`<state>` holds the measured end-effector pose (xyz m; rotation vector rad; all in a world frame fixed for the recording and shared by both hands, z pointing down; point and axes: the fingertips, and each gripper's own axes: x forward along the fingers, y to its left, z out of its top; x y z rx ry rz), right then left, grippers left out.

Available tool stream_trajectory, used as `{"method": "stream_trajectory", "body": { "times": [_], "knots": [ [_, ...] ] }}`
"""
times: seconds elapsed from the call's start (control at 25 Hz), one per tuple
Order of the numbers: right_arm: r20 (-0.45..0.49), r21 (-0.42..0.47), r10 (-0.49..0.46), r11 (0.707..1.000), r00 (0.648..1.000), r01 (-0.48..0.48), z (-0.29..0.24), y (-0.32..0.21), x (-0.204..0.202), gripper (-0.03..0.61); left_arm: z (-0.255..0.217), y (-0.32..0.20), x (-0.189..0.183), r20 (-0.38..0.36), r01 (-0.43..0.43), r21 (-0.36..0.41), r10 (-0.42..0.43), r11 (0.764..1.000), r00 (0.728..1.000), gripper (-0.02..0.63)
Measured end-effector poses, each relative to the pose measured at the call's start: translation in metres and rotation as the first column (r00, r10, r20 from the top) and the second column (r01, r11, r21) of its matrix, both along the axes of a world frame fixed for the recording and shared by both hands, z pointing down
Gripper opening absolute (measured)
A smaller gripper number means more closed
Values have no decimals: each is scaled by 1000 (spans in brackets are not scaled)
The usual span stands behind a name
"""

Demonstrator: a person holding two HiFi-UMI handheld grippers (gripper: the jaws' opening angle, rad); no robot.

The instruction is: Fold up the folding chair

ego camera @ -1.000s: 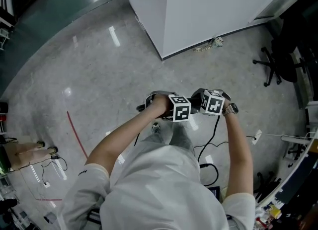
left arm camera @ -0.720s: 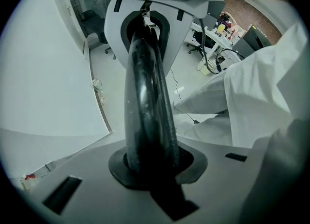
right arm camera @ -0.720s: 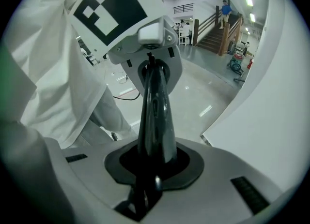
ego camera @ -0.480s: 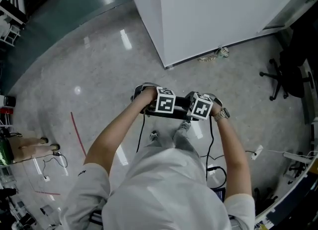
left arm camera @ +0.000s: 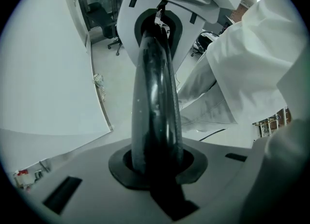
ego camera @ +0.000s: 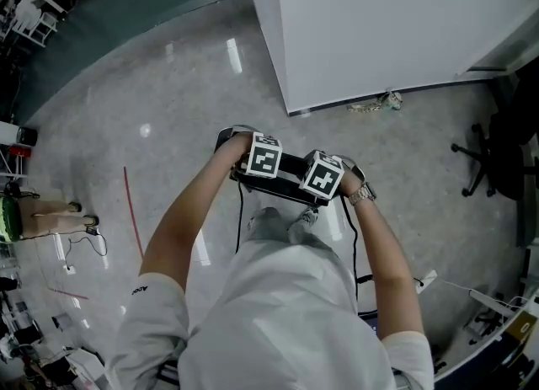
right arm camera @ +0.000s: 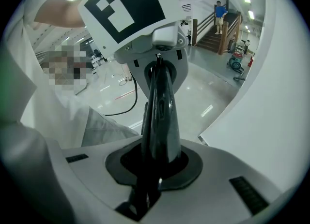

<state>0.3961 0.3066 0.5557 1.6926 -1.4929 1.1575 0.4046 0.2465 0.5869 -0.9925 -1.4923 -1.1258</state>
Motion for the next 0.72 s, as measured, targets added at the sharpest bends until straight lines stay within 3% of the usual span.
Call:
{"method": "stream_trajectory", "body": {
  "times": [0.24,0.48,0.72],
  "knots": [
    [10,2,0,1000,1000,0,-1,1,7,58,-1,1,8,5,7,1,-7,1000,1000,72],
    [29,-4,5,1000,1000,-5,5,2,37,58,3,1,39,8,0,-6,0,1000,1000,83],
    [74,5,26,1000,997,-27,15,2,77,60,10,0,75,61,-20,0,20,1000,998,84]
  ]
}}
